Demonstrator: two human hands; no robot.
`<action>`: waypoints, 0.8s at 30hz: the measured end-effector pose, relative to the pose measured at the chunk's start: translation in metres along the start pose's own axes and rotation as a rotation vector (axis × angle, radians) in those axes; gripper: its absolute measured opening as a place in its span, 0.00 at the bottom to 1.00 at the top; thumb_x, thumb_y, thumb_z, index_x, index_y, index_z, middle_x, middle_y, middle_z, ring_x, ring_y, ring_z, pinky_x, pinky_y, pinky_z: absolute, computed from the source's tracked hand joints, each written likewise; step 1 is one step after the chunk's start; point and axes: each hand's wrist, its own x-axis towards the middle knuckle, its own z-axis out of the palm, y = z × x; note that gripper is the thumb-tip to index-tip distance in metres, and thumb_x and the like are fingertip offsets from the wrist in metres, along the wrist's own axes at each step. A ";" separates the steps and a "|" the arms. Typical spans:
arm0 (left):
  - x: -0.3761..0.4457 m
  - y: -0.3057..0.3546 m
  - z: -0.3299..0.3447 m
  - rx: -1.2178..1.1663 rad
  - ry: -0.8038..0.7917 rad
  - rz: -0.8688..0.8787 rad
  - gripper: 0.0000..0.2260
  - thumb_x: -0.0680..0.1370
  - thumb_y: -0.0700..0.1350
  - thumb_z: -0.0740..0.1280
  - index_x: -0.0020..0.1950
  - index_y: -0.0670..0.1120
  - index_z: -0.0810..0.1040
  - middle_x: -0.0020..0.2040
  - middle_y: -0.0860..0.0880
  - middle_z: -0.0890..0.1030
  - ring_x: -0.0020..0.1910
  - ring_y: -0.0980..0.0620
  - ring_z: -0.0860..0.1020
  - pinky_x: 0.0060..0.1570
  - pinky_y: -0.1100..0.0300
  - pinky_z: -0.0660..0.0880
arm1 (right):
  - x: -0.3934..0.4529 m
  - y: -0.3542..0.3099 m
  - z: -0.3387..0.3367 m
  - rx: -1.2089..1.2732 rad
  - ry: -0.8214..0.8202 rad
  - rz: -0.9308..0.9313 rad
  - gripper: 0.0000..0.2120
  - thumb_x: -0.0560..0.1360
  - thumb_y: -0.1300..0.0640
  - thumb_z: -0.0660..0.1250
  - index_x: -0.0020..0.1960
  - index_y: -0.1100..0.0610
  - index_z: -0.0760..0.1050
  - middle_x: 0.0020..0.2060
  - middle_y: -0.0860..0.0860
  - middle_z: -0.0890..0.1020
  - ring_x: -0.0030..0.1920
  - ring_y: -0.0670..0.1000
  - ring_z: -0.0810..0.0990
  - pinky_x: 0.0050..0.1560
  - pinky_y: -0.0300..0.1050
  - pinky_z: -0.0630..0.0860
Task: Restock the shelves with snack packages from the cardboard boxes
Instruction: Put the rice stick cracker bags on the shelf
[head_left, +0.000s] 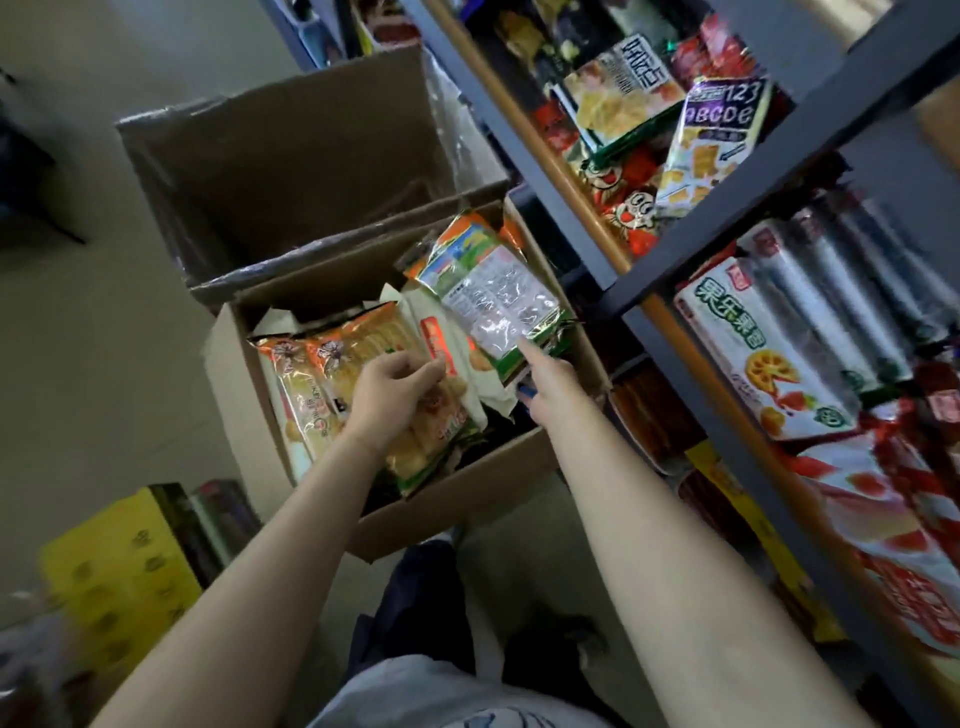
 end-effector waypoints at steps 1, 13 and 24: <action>0.000 0.000 -0.001 -0.010 -0.006 0.003 0.11 0.79 0.51 0.71 0.45 0.43 0.83 0.39 0.49 0.86 0.36 0.54 0.83 0.41 0.54 0.82 | 0.004 -0.001 0.005 -0.027 0.036 -0.003 0.27 0.69 0.45 0.78 0.60 0.59 0.75 0.52 0.55 0.79 0.50 0.54 0.78 0.51 0.49 0.78; -0.036 0.072 0.008 -0.683 -0.516 -0.096 0.27 0.78 0.62 0.62 0.73 0.49 0.73 0.64 0.44 0.82 0.61 0.45 0.82 0.55 0.48 0.81 | -0.141 -0.004 -0.045 -1.019 -0.020 -1.316 0.21 0.70 0.58 0.75 0.62 0.53 0.76 0.67 0.52 0.71 0.68 0.55 0.69 0.66 0.55 0.73; -0.146 0.143 0.106 -0.386 -0.731 0.326 0.13 0.70 0.43 0.68 0.55 0.47 0.79 0.43 0.50 0.87 0.40 0.52 0.85 0.38 0.61 0.80 | -0.267 -0.022 -0.190 -0.086 -0.021 -1.025 0.20 0.75 0.46 0.71 0.65 0.48 0.73 0.58 0.40 0.83 0.58 0.40 0.81 0.57 0.38 0.78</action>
